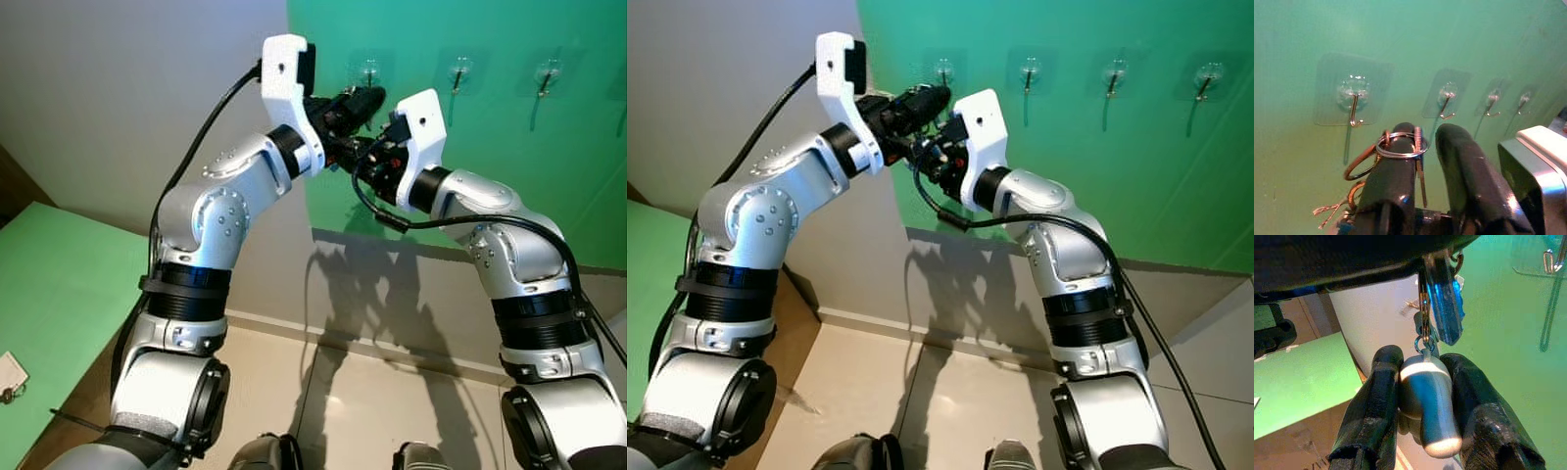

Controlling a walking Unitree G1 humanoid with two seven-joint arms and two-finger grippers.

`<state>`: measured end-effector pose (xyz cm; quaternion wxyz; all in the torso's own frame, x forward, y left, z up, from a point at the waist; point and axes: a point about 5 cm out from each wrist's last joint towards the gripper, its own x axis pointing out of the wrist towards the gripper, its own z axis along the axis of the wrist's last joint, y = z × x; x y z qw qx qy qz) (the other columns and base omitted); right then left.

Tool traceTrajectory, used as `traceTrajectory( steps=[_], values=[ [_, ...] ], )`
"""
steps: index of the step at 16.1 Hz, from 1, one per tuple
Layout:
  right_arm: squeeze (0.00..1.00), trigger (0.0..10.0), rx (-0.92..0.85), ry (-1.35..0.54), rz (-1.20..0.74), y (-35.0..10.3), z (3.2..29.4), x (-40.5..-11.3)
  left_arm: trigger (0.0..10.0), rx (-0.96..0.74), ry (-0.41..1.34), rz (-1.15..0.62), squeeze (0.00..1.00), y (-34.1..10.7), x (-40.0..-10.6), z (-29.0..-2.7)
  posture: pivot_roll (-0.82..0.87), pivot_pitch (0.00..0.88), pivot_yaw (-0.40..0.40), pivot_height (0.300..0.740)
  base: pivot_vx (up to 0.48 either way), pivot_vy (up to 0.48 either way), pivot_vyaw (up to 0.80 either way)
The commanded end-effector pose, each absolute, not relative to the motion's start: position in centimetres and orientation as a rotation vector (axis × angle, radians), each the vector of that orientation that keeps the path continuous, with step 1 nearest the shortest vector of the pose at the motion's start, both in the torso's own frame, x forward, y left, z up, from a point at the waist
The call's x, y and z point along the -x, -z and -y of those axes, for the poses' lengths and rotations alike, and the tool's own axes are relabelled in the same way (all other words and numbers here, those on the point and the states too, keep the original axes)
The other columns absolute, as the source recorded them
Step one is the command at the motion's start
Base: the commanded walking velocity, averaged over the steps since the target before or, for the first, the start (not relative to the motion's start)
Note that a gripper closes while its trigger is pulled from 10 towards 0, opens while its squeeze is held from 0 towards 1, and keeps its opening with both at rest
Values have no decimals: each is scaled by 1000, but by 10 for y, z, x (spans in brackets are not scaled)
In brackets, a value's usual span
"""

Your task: Hang keys on a hook

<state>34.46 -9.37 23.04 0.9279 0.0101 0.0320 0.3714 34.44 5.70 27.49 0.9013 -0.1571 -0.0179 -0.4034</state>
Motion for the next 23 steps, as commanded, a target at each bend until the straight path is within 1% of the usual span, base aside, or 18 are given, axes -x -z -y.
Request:
traceTrajectory(
  steps=[1, 6, 9, 12, 13, 15, 17, 19, 21, 23],
  values=[
    [0, 0, -25, -808, -36, -238, 85, -341, 10000, 279, 818, -3, 1000, -264, -345, -56, -254, 56, 124, 740, 0, 0, 0],
    [0, 0, -30, -802, -35, -237, 86, -341, 10000, 251, 808, 22, 1000, -267, -348, -62, -255, 58, 126, 740, 0, 0, 0],
    [0, 0, -33, -793, -31, -237, 87, -342, 10000, 184, 776, 47, 1000, -271, -353, -74, -252, 61, 125, 740, 0, 0, 0],
    [0, 0, -31, -788, -28, -237, 87, -343, 10000, 154, 751, 41, 1000, -269, -355, -82, -250, 62, 125, 740, 0, 0, 0],
    [0, 0, -28, -785, -24, -238, 88, -343, 10000, 111, 710, 33, 0, -265, -359, -89, -248, 64, 123, 740, 0, 0, 0],
    [0, 0, -27, -778, -22, -238, 89, -344, 10000, 106, 672, 32, 0, -264, -362, -97, -247, 64, 122, 740, 0, 0, 0],
    [0, 0, -26, -775, -21, -238, 90, -344, 10000, 143, 657, 48, 0, -268, -364, -102, -247, 65, 121, 740, 0, 0, 0],
    [0, 0, -22, -774, -20, -238, 91, -344, 10000, 195, 609, 56, 0, -273, -368, -120, -247, 65, 120, 740, 0, 0, 0],
    [0, 0, -10, -771, -17, -239, 94, -345, 10000, 179, 596, 46, 0, -266, -367, -128, -246, 64, 119, 740, 0, 0, 0],
    [0, 0, 10, -755, -12, -241, 100, -348, 10000, 137, 681, 42, 0, -250, -356, -130, -244, 61, 116, 740, 0, 0, 0]
  ],
)
